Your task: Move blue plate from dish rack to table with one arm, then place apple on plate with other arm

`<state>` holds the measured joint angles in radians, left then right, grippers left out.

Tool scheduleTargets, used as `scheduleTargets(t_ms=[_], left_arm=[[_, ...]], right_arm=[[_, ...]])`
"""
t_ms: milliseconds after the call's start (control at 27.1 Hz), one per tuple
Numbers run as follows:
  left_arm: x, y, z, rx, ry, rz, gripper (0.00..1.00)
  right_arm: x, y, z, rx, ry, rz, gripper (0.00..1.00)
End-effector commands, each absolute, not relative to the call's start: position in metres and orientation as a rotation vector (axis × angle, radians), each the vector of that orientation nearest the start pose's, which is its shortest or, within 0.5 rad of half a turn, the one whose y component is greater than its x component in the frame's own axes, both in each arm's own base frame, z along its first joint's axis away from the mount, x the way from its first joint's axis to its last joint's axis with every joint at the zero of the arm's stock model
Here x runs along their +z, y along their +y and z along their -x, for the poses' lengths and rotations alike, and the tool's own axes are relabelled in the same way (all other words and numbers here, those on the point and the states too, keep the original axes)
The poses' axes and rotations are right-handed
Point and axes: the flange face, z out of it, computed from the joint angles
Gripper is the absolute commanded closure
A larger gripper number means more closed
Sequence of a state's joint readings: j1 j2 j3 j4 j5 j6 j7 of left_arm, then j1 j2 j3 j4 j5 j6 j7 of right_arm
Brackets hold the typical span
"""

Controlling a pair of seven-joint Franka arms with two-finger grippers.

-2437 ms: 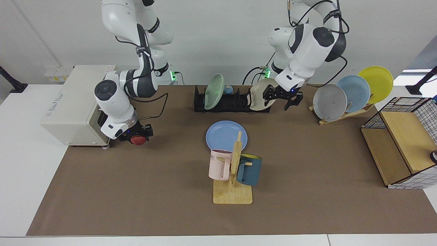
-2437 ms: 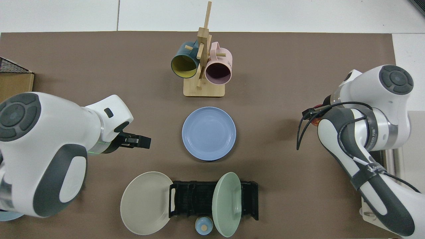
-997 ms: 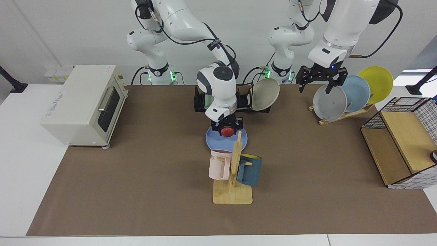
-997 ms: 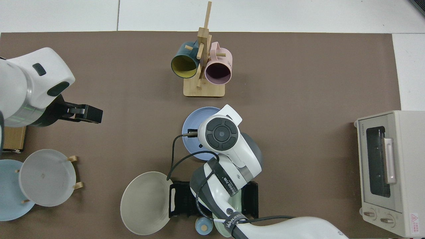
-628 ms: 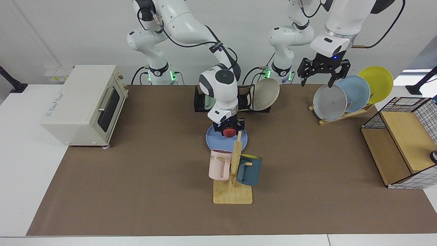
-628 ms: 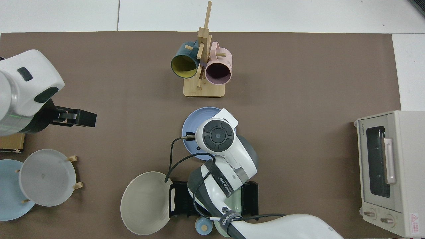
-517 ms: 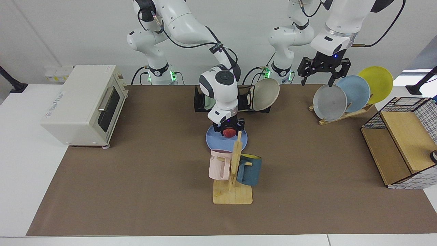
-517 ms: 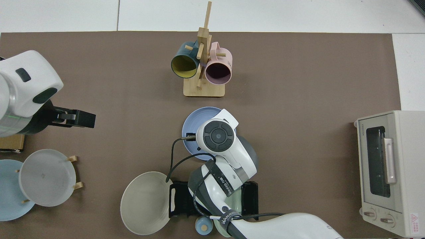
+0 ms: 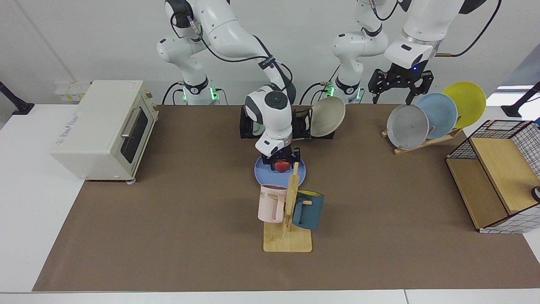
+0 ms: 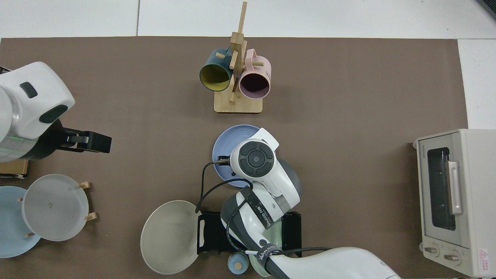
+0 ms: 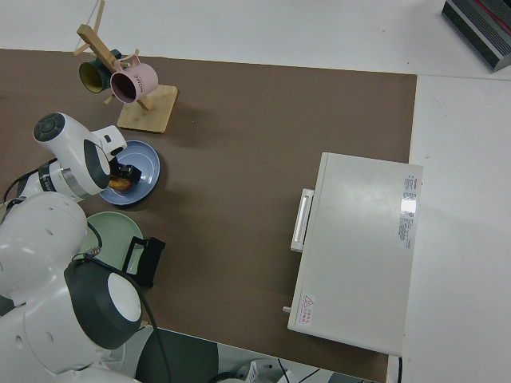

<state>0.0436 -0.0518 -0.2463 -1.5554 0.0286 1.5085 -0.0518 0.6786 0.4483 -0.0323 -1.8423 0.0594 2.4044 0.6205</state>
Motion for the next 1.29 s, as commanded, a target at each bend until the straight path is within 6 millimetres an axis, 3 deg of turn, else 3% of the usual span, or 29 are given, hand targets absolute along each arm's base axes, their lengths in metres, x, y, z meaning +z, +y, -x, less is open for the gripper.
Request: scheduleTargets(t_ms=[0, 148, 295, 443, 628, 960, 1255], left_arm=[[0.655, -0.106, -0.512, 0.067, 0.215, 3.077, 0.00], [0.654, -0.104, -0.510, 0.098, 0.205, 3.087, 0.00], [0.654, -0.103, -0.510, 0.102, 0.195, 3.103, 0.00], [0.655, -0.106, -0.510, 0.102, 0.193, 3.114, 0.00], [0.654, -0.108, -0.511, 0.102, 0.203, 3.116, 0.00], [0.652, -0.102, -0.517, 0.093, 0.194, 3.122, 0.00], [0.661, -0.106, -0.512, 0.056, 0.219, 3.105, 0.00]], right_arm=[[0.315, 0.390, -0.523, -0.128, 0.028, 3.022, 0.00], [0.346, 0.368, -0.534, -0.130, 0.052, 3.034, 0.00], [0.380, 0.322, -0.556, -0.162, 0.099, 3.037, 0.00], [0.416, 0.266, -0.569, -0.143, -0.009, 3.059, 0.00], [0.444, 0.199, -0.579, -0.090, -0.119, 3.079, 0.00], [0.483, 0.099, -0.577, -0.013, -0.202, 3.088, 0.00], [0.514, 0.042, -0.562, 0.031, -0.164, 3.093, 0.00]])
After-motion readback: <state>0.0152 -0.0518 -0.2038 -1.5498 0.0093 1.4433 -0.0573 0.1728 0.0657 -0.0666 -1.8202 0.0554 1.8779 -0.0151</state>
